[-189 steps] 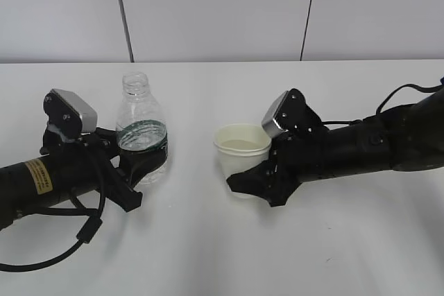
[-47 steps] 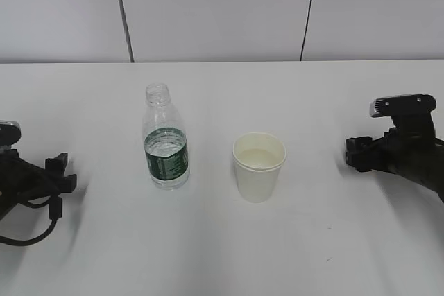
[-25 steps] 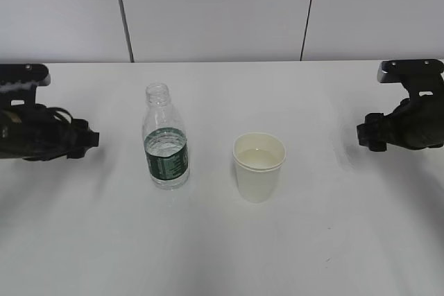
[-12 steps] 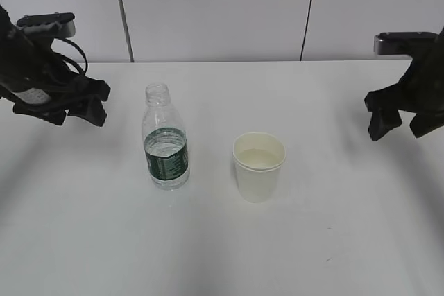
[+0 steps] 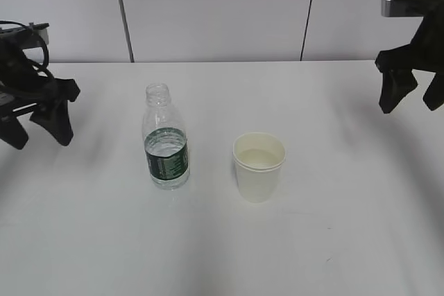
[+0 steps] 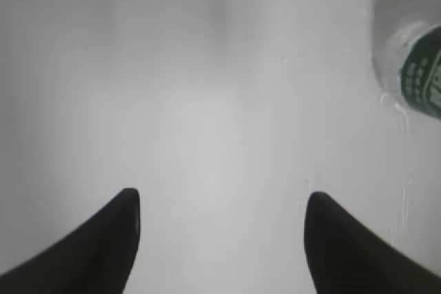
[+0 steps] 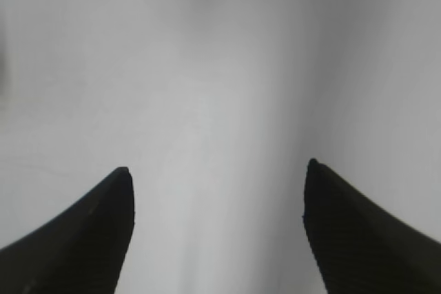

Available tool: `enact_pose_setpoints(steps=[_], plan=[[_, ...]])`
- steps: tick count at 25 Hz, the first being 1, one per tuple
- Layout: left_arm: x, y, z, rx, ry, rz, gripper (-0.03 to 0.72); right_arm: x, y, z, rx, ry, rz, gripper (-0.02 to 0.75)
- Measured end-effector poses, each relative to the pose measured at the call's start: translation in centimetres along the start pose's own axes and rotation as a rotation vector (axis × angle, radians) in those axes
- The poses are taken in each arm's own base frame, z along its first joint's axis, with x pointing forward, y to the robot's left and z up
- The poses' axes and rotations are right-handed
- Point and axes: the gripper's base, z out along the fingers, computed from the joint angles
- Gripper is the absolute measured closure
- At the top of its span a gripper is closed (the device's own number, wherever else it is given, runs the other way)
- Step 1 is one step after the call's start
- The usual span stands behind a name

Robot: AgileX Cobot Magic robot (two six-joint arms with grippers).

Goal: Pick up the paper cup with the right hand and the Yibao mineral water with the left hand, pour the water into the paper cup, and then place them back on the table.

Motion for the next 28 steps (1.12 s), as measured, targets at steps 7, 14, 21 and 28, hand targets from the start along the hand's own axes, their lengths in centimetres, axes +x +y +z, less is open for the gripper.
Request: enact_pose_setpoints(steps=[7, 14, 21, 28], plan=[[0.9, 1.1, -0.2, -0.023, 0.102, -0.027, 0.23, -0.1, 0.2, -0.3, -0.025, -0.006, 0.009, 0.144], [1.2, 1.9, -0.4, -0.112, 0.124, -0.006, 0.23, 1.3, 0.6, -2.6, -0.042, -0.054, 0.012, 0.144], [4.7, 1.8, -2.1, -0.114, 0.113, -0.005, 0.23, 5.5, 0.7, -5.0, -0.015, -0.077, 0.002, 0.144], [10.7, 1.8, -4.6, -0.111, 0.053, -0.003, 0.23, 11.8, 1.1, -5.6, -0.005, -0.058, -0.005, 0.144]])
